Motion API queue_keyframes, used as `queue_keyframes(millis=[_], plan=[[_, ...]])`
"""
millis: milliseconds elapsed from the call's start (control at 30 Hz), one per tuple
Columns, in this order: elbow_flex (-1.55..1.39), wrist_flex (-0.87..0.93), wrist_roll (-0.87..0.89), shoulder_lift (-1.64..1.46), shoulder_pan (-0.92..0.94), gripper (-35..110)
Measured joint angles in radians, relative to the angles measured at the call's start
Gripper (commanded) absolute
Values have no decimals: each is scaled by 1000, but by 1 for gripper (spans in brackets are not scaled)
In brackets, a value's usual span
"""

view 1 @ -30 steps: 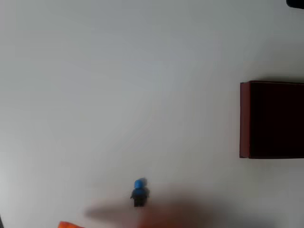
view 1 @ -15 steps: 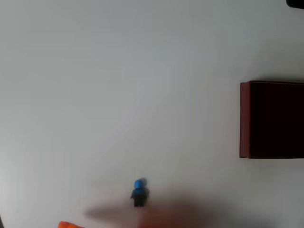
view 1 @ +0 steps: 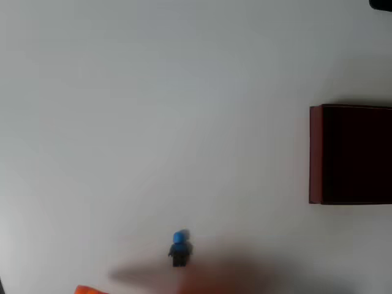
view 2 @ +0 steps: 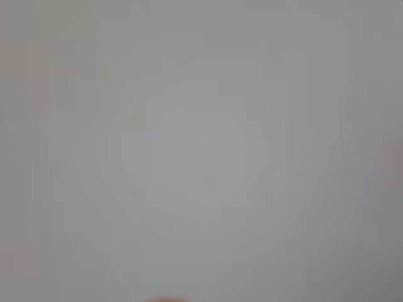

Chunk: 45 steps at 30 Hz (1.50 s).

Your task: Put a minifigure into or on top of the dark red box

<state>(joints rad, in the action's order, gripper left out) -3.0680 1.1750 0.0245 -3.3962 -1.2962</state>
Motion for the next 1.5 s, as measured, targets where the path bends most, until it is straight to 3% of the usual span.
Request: queue_keyframes(millis=[367, 500, 567, 700, 833, 1000, 1067, 1233, 1500], plan=[[0, 0, 46, 0, 32, 0], [0, 0, 87, 0, 80, 7], [0, 9, 172, 0, 126, 8], [-9, 130, 551, 0, 209, 1], [3, 186, 798, -2, 296, 6], [163, 325, 953, -2, 298, 6], [232, 370, 1031, -2, 345, 14], [365, 460, 1200, -8, 506, 17], [391, 466, 1428, 54, 687, 23]])
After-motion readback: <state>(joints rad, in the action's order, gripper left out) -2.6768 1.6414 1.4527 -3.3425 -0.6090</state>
